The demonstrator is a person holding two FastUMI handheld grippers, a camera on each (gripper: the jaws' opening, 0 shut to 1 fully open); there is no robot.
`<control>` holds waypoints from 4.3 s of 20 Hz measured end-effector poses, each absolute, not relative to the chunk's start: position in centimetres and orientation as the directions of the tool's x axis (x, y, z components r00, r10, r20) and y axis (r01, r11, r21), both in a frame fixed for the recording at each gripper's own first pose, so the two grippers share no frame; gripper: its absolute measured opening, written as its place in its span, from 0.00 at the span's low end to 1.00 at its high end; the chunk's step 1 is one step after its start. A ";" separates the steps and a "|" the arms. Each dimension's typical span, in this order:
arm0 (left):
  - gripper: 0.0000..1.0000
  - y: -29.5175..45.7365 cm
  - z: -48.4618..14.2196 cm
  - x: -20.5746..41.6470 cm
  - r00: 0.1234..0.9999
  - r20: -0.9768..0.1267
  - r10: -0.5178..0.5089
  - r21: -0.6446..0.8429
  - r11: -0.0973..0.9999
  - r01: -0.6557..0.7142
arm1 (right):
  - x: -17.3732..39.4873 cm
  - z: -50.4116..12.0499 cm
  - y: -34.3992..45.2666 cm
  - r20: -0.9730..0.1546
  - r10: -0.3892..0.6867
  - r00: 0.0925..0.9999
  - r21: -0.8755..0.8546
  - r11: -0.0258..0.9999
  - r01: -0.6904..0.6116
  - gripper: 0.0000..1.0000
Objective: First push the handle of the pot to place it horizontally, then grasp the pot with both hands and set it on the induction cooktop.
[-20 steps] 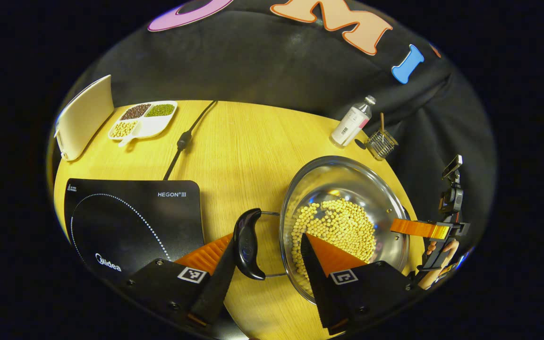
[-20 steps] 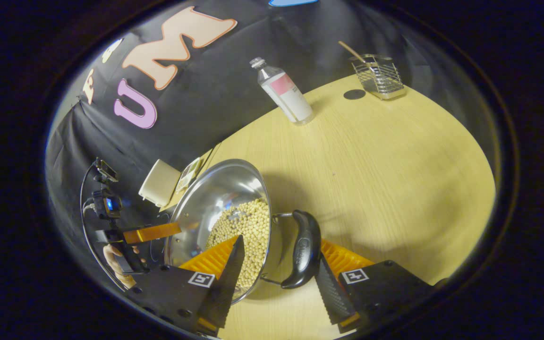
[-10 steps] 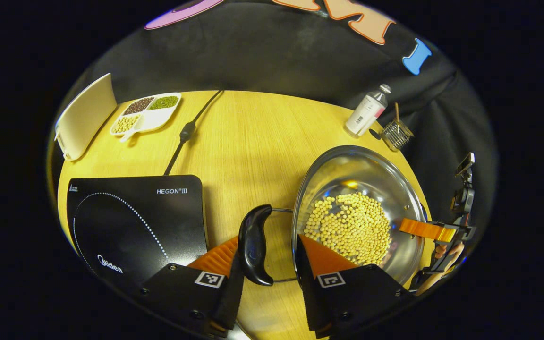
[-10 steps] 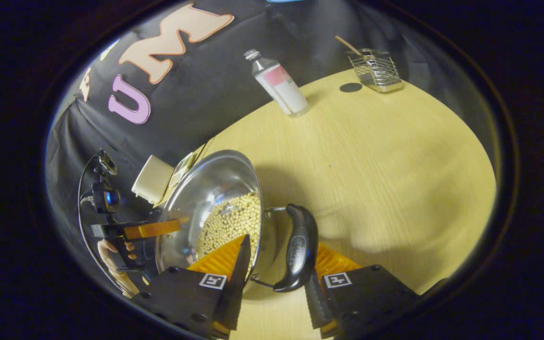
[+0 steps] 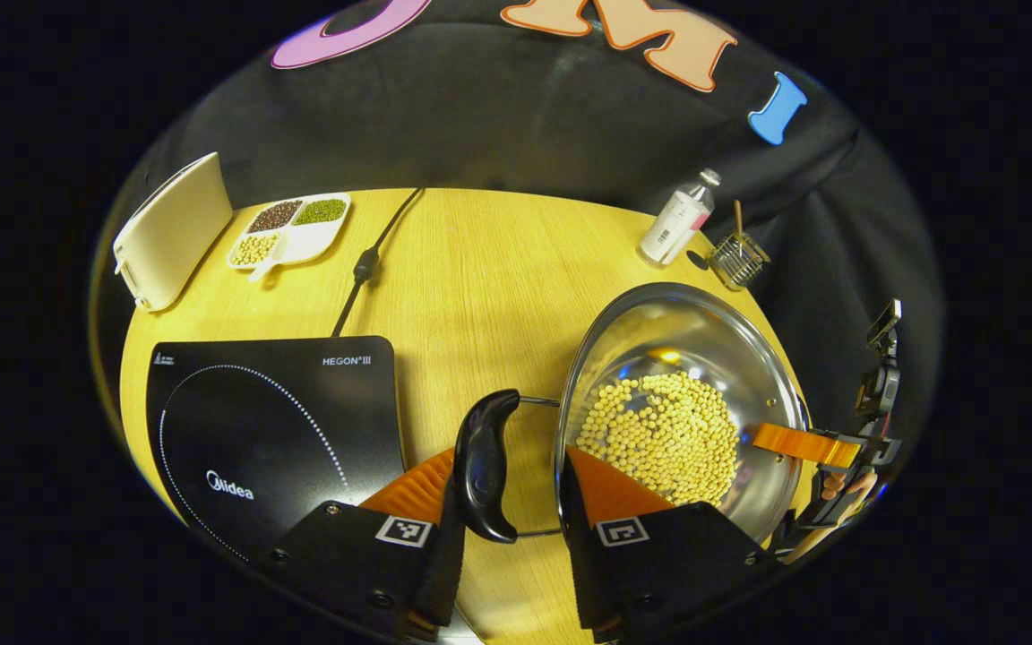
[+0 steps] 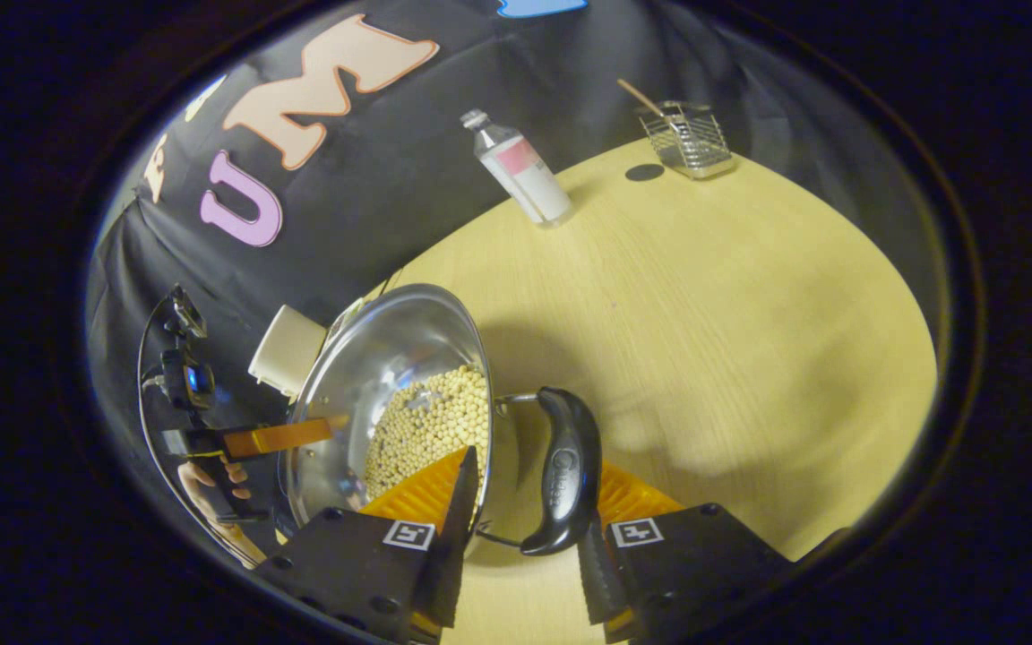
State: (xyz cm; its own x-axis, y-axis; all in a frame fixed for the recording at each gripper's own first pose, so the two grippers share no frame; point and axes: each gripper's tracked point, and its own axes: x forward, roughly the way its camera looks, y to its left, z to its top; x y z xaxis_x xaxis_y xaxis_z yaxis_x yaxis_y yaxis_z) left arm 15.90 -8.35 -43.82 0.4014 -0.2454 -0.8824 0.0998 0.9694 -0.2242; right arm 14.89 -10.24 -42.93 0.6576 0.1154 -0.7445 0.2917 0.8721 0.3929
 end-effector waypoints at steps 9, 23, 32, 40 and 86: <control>0.52 -7.5 -44.0 16.1 0.451 -0.854 -0.260 -0.260 0.963 0.064 | 13.2 -38.2 -2.5 -0.701 0.112 0.704 0.381 0.894 0.237 0.56; 0.51 -8.1 -42.8 14.7 0.574 -0.812 -0.105 -0.146 0.989 -0.025 | 16.9 -41.6 14.1 -0.670 0.272 0.691 0.459 0.883 0.097 0.56; 0.50 -8.3 -41.8 13.8 0.619 -0.785 -0.020 -0.089 0.993 -0.080 | 19.6 -43.4 20.6 -0.627 0.325 0.709 0.503 0.863 0.050 0.56; 0.53 -8.1 -43.3 14.2 0.621 -0.784 0.003 -0.082 0.991 -0.108 | 21.8 -43.1 22.4 -0.572 0.327 0.752 0.534 0.844 0.039 0.50; 0.97 -11.7 -23.3 14.4 0.869 -0.259 0.421 0.151 0.906 -0.395 | 23.8 -20.9 2.4 -0.149 0.007 0.989 0.154 0.988 0.016 0.99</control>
State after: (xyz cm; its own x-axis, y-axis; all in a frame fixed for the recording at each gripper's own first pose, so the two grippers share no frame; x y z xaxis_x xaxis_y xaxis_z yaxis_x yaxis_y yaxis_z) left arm 14.38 -11.72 -23.34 0.8693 0.4213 -0.2586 -0.3945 0.9064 0.1507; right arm 23.82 2.41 -20.90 0.9887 0.0074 -0.1495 0.0158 0.9880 0.1535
